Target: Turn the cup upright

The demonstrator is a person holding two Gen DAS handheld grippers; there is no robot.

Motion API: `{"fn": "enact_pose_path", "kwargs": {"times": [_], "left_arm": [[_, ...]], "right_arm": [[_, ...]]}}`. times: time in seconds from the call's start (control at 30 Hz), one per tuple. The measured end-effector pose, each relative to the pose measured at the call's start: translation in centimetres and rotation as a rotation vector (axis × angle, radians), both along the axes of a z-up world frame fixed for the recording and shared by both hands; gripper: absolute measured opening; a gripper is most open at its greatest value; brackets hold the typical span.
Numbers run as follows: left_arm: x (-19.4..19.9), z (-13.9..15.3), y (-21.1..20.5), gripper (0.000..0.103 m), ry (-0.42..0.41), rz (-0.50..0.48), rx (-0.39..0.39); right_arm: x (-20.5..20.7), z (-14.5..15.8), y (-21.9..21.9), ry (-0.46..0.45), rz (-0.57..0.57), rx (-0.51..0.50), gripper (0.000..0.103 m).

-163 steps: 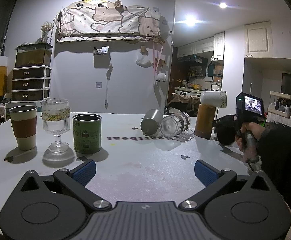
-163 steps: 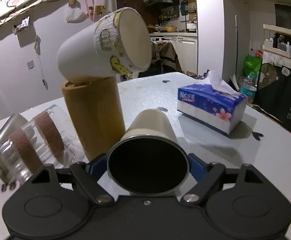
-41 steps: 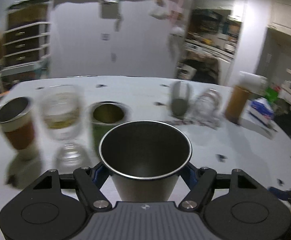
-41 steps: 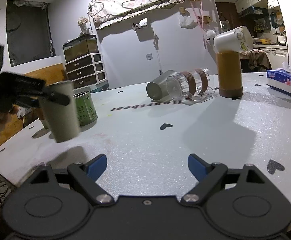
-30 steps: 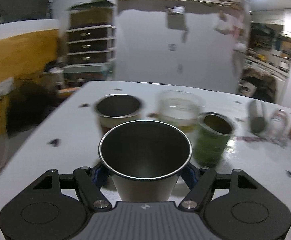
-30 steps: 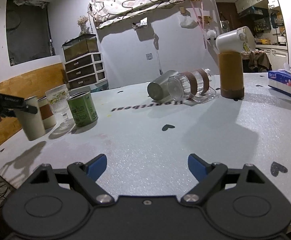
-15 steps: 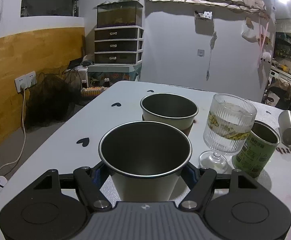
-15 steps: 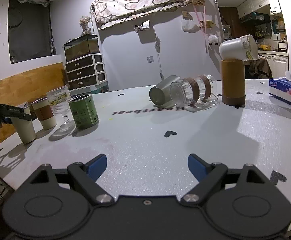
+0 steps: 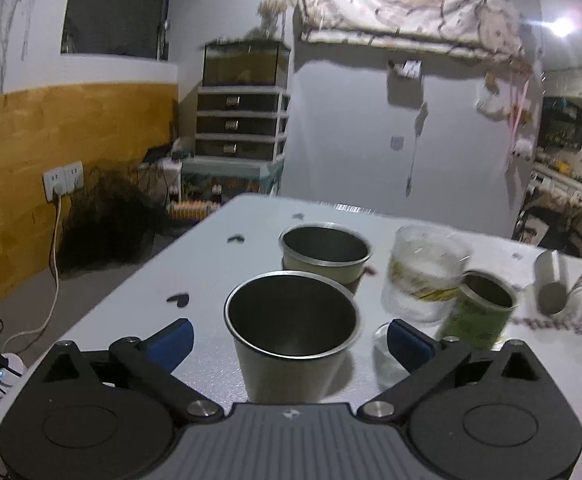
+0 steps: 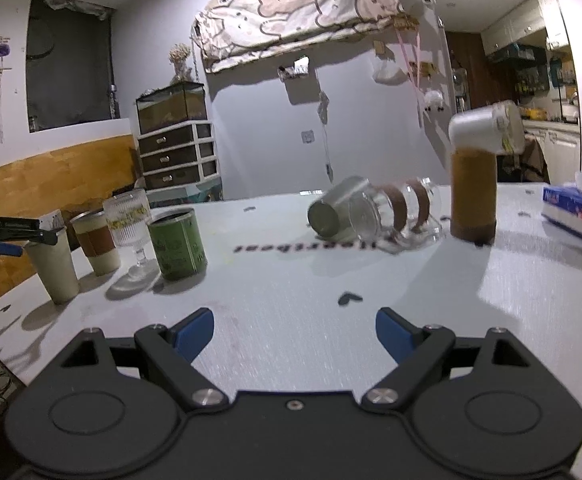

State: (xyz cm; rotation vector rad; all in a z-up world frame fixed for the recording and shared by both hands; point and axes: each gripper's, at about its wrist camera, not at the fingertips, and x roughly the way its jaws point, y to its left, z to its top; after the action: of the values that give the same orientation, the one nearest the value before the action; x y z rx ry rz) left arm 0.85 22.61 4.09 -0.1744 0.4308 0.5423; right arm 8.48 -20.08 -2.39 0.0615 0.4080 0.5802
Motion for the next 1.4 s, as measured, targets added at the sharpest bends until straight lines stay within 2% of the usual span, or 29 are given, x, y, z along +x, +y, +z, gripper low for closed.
{"fn": "enact_pose_path", "kwargs": {"times": [0.2,0.47,0.57,0.9,1.17,1.4], "left_arm": [[-2.6,1.0,-4.6,0.103,-0.032,-0.045,0.033],[-4.5,0.7,-10.7,0.103,-0.048,-0.130,0.110],[-5.2,0.4,-12.2,0.103,-0.050,-0.148,0.112],[-6.9,-0.7,-15.1,0.103,-0.053,-0.177,0.102],[-7.4,-1.2,-15.6,0.103,-0.044,-0.154,0.100],[-7.6,-1.4,-15.3,0.103,-0.041,-0.153,0.088]], "right_arm": [[-0.4,2.0,0.7,-0.047,0.016,0.010,0.089],[-1.1,3.4,2.2,-0.082,0.059,0.002,0.089],[-1.4,3.7,2.7,-0.091,0.079,-0.006,0.089],[-2.2,4.2,4.1,-0.113,0.124,-0.038,0.092],[-2.7,4.4,4.9,-0.123,0.156,-0.060,0.103],[-2.8,4.5,5.5,-0.120,0.155,-0.069,0.103]]}}
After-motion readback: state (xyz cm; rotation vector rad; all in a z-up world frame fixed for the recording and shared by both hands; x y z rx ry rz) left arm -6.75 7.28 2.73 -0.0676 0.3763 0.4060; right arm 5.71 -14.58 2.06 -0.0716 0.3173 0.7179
